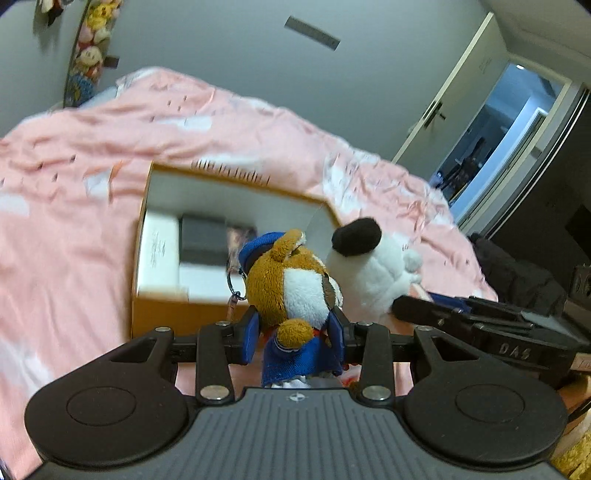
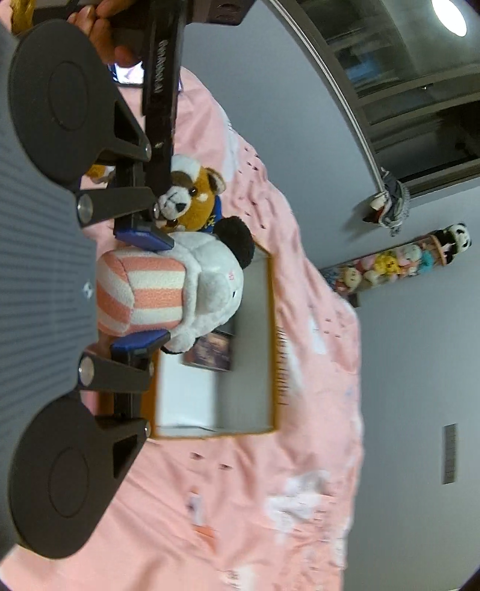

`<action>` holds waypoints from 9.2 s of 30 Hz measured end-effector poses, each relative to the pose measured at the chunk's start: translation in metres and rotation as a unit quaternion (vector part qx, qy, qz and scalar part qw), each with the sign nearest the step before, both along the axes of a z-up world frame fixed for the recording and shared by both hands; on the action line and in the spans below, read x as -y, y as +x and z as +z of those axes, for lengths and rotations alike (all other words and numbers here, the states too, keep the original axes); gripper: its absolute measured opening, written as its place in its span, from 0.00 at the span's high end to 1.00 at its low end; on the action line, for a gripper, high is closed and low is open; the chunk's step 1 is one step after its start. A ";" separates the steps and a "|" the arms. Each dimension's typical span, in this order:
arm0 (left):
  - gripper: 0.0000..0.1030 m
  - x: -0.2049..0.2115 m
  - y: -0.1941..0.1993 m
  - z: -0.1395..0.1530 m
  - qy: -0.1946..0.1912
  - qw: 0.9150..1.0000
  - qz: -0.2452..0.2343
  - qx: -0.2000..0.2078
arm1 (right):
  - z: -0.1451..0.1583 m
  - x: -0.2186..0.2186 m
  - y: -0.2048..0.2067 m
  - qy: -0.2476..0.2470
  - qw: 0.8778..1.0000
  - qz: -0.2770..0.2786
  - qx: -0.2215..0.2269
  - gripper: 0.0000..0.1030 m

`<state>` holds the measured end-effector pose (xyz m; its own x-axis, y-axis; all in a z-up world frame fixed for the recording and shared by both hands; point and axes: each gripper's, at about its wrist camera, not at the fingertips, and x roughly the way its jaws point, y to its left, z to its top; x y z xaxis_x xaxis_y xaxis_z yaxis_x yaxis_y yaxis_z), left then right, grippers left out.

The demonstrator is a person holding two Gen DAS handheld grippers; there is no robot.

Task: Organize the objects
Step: 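Carry both plush toys over the orange box and lower them inside, then open both tools to release plush toys in front of wallet and card, then withdraw both tools from box toward pink pouch and orange knitted fruit, then grasp pink pouch with left tool while right tool reaches pink card holder, then lift pink pouch with left tool while right tool grasps pink card holder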

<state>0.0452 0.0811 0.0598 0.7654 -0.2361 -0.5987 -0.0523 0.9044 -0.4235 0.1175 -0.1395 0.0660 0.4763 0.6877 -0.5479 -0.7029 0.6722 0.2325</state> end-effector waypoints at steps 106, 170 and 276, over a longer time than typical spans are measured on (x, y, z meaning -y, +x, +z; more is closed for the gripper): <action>0.76 0.087 0.021 -0.070 0.162 0.978 -0.121 -0.051 | -0.077 0.021 -0.003 -0.120 0.990 -0.054 -0.057 0.45; 0.50 0.116 -0.015 -0.109 0.268 0.944 -0.190 -0.042 | -0.105 -0.003 0.000 -0.026 0.984 -0.054 -0.168 0.39; 0.82 0.024 0.094 -0.003 0.014 0.999 -0.032 0.015 | 0.009 -0.010 0.110 -0.037 0.997 -0.071 -0.017 0.79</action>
<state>0.1393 0.0567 0.0568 0.7670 -0.2688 -0.5826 0.0187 0.9170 -0.3984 0.2273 -0.1291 0.0751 0.5460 0.5725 -0.6117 -0.5925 0.7801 0.2013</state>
